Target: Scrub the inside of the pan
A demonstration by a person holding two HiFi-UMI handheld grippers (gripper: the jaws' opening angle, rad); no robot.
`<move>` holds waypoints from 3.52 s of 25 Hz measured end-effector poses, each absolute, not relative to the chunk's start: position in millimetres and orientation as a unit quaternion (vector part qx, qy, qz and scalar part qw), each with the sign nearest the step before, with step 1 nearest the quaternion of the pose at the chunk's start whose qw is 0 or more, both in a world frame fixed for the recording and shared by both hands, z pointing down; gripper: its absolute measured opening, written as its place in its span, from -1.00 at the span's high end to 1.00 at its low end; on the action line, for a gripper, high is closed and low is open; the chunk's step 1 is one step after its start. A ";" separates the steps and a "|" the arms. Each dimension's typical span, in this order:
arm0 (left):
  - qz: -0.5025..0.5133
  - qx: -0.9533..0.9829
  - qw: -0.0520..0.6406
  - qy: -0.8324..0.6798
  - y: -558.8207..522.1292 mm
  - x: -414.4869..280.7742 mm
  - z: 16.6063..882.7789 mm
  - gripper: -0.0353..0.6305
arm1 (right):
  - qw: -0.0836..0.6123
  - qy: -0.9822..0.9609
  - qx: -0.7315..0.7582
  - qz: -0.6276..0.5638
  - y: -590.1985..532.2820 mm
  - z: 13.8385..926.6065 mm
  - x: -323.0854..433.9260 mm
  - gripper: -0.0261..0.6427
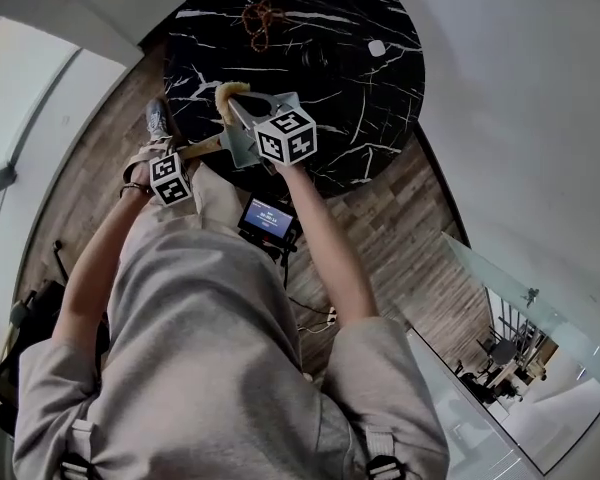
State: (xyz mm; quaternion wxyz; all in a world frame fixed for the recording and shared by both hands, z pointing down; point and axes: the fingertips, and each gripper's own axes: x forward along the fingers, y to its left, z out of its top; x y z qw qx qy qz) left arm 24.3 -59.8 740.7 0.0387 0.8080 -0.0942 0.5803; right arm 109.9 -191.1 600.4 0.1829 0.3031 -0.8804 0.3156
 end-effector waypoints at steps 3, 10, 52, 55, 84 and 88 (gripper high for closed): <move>0.551 0.827 0.021 -0.106 -64.8 36.4 709.9 0.30 | 0.132 -0.895 0.303 0.300 -192.4 563.9 118.8 0.87; 0.479 0.864 0.030 -0.155 -73.1 40.6 631.2 0.39 | 0.077 -0.898 0.333 0.276 -168.1 528.7 139.7 0.87; 0.053 0.957 -0.096 -0.268 176.1 -56.6 371.6 0.89 | 0.149 -0.768 0.620 -0.062 206.7 353.0 20.7 0.85; 0.048 0.957 -0.096 -0.270 184.1 -58.5 370.6 0.89 | 0.149 -0.770 0.616 -0.075 214.4 347.2 14.0 0.85; 0.052 0.940 -0.103 -0.321 246.2 -104.2 367.3 0.89 | 0.158 -0.792 0.585 -0.072 268.8 365.2 -30.1 0.87; 0.057 0.939 -0.104 -0.323 255.3 -107.6 370.5 0.89 | 0.154 -0.797 0.578 -0.083 280.0 365.4 -39.6 0.87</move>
